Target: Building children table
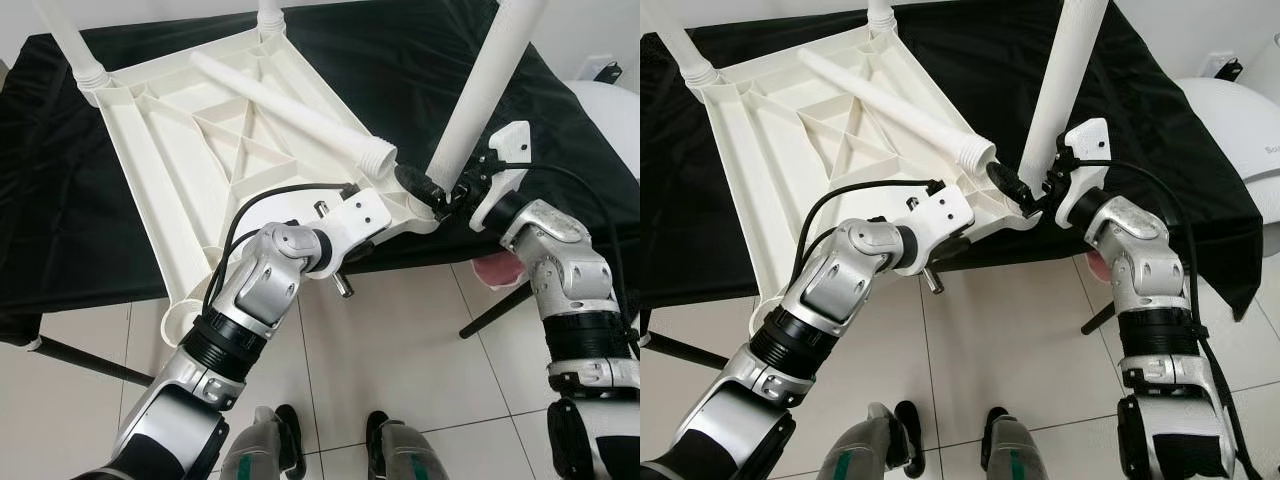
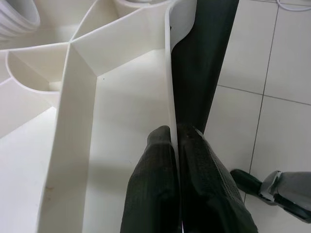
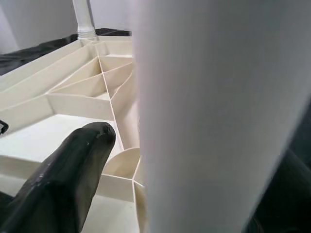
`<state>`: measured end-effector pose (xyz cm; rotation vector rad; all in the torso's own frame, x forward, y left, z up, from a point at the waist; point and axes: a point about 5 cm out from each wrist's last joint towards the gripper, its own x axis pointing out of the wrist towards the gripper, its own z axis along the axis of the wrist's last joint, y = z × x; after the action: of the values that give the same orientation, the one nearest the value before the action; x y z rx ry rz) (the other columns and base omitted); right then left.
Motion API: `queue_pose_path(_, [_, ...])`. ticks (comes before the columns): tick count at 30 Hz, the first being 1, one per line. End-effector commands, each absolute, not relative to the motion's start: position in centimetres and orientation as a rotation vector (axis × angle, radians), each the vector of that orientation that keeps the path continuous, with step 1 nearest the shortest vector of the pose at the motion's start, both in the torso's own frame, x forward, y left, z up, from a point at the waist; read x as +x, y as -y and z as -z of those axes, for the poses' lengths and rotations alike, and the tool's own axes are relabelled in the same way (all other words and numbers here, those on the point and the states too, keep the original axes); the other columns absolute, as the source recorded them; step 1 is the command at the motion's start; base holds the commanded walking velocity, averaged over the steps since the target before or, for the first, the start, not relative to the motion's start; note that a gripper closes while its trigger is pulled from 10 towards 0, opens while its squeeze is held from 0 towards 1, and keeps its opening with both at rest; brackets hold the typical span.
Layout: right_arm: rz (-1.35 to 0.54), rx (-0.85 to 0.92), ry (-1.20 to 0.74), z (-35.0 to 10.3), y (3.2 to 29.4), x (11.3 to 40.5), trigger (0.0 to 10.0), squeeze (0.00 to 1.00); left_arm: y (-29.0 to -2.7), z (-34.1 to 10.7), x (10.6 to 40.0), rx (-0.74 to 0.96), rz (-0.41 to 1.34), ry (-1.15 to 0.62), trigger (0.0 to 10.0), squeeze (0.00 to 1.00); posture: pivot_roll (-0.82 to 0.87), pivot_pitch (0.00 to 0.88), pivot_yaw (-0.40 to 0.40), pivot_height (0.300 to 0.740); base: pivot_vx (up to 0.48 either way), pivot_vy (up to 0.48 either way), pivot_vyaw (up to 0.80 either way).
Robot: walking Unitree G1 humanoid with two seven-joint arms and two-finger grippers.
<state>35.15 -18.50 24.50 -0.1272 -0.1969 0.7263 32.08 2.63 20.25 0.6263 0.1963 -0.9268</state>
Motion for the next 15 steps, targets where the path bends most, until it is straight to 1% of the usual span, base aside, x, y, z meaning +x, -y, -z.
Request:
queue_pose_path(1, [-0.763,-0.147,0.193,-24.3,18.5,35.2,10.0,0.00,-2.9,-21.0,32.6,0.656,0.820,-0.141,10.0,0.00,-0.16,0.182,0.040,0.740,0.000,0.000,0.00])
queue_pose_path(6, [-0.779,-0.158,0.200,-24.4,18.6,35.3,10.0,0.00,-3.0,-21.0,32.6,0.655,0.820,-0.142,10.0,0.00,-0.16,0.182,0.040,0.740,0.000,0.000,0.00])
queue_pose_path(12, [-0.758,-0.234,0.177,-24.3,20.3,36.2,10.0,0.00,-3.1,-21.1,32.6,0.654,0.818,-0.145,10.0,0.00,-0.15,0.194,0.044,0.740,0.000,0.000,0.00])
queue_pose_path(15, [-0.759,-0.242,0.174,-24.2,20.6,36.3,10.0,0.00,-3.1,-21.1,32.6,0.654,0.819,-0.146,10.0,0.00,-0.15,0.195,0.045,0.740,0.000,0.000,0.00])
